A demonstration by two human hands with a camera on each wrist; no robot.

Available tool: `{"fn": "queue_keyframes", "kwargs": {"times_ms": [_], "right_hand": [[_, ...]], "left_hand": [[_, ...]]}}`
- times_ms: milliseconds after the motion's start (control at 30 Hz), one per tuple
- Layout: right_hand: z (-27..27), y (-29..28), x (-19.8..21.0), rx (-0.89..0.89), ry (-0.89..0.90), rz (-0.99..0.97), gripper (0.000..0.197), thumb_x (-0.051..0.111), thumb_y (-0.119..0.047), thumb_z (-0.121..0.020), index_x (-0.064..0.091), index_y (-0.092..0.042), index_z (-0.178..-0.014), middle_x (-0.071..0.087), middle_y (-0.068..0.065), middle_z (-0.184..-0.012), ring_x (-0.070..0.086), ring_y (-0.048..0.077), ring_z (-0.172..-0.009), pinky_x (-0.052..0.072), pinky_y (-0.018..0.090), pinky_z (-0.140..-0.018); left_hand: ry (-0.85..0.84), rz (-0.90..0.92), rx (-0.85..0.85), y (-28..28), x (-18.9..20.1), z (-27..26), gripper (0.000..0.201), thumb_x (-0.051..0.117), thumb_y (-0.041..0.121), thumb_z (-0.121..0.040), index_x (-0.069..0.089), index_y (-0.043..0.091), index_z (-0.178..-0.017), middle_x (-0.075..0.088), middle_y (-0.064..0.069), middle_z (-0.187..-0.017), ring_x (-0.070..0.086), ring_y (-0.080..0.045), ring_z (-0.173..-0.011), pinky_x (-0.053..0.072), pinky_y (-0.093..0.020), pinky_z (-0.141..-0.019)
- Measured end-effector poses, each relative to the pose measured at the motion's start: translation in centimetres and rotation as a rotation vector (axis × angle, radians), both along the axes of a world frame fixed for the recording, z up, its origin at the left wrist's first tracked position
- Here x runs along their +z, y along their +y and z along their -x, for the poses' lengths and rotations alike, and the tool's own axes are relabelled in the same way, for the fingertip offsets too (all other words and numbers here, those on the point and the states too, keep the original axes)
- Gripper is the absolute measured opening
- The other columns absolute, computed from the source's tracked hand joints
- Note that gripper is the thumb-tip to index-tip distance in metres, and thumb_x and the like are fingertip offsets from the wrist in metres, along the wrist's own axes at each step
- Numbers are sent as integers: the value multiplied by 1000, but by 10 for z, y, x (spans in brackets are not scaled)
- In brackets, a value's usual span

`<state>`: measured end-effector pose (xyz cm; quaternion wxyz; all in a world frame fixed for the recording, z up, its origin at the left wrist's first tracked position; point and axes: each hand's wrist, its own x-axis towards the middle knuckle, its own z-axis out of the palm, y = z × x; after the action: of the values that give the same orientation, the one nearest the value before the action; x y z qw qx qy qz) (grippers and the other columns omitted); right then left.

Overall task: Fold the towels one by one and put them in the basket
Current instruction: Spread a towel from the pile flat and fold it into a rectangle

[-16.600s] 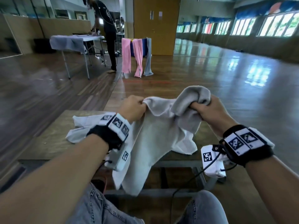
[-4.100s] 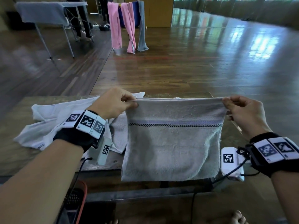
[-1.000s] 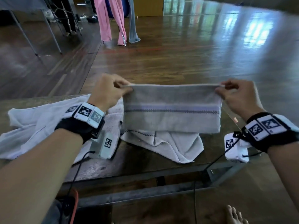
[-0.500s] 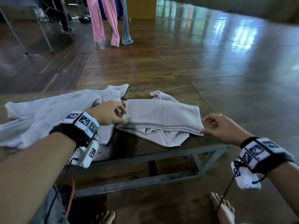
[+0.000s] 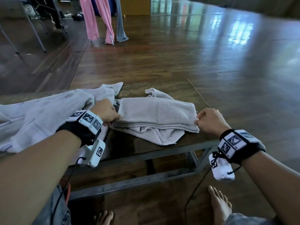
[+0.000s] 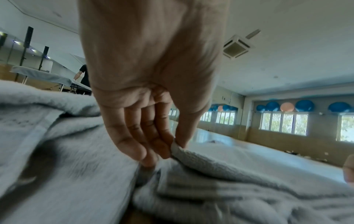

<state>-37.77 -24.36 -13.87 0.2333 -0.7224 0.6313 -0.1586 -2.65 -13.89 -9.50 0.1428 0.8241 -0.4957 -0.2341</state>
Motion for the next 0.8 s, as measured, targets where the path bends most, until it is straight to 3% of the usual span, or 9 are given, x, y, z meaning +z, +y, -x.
{"fn": "queue_keyframes", "kwargs": {"times_ms": [100,200,300,367,433,533,600,700,800], "right_hand": [[6,-8,16,-35,-74,23,10,73,-24,-81,65,-27,-85,68,2,-102,61,24,-99,51,39,-91],[15,-11,26,-35,-174,-27,7,74,-22,-78,68,-22,-83,71,5,-95,62,24,-82,53,35,-75],[16,-6,24,66,-47,-162,5,75,-17,-80,70,-20,-79,72,4,-87,60,21,-85,42,23,-67],[10,-1,21,88,111,-162,9,77,-19,-80,68,-22,-81,69,-2,-90,62,17,-85,46,26,-67],[0,5,22,68,228,-17,12,73,-24,-80,63,-28,-86,63,-6,-95,60,19,-88,48,33,-74],[-21,15,21,236,148,229,17,67,-31,-85,57,-30,-100,57,-6,-105,54,17,-99,45,36,-79],[-38,21,20,384,98,276,27,64,-36,-89,56,-29,-114,55,-5,-121,49,16,-113,46,38,-93],[-61,25,14,502,119,224,40,57,-39,-95,51,-29,-133,44,-7,-143,40,16,-130,42,43,-107],[-74,22,4,565,250,166,35,47,-44,-99,52,-31,-132,42,-8,-143,38,17,-131,35,42,-108]], "left_hand": [[59,90,81,-8,11,-11,21,78,14,-80,71,-3,-70,70,-17,-59,67,-26,-55,60,-34,-60],[119,47,90,-9,14,-12,20,80,10,-79,72,-7,-74,70,-15,-59,63,-22,-51,57,-28,-53],[99,-120,42,-3,6,-6,15,79,6,-79,72,-7,-78,69,-11,-57,62,-17,-47,58,-28,-54],[35,-176,-9,-1,2,-4,14,80,7,-77,73,-4,-81,72,-16,-70,66,-22,-56,60,-34,-62],[-102,-81,-84,-4,-2,-2,14,81,11,-73,73,2,-81,73,-13,-78,67,-23,-68,58,-37,-70],[-210,221,-166,-12,-9,9,18,73,19,-74,64,13,-88,65,-4,-83,63,-22,-81,52,-36,-72],[-192,357,-269,-20,-16,23,25,71,28,-78,59,18,-98,56,-2,-100,57,-19,-91,48,-34,-78],[-174,363,-489,-30,-28,51,31,65,39,-87,57,24,-113,48,1,-121,50,-16,-111,44,-37,-97],[-301,203,-599,-39,-37,70,34,53,44,-94,56,26,-122,50,0,-129,45,-23,-122,40,-43,-101]]}}
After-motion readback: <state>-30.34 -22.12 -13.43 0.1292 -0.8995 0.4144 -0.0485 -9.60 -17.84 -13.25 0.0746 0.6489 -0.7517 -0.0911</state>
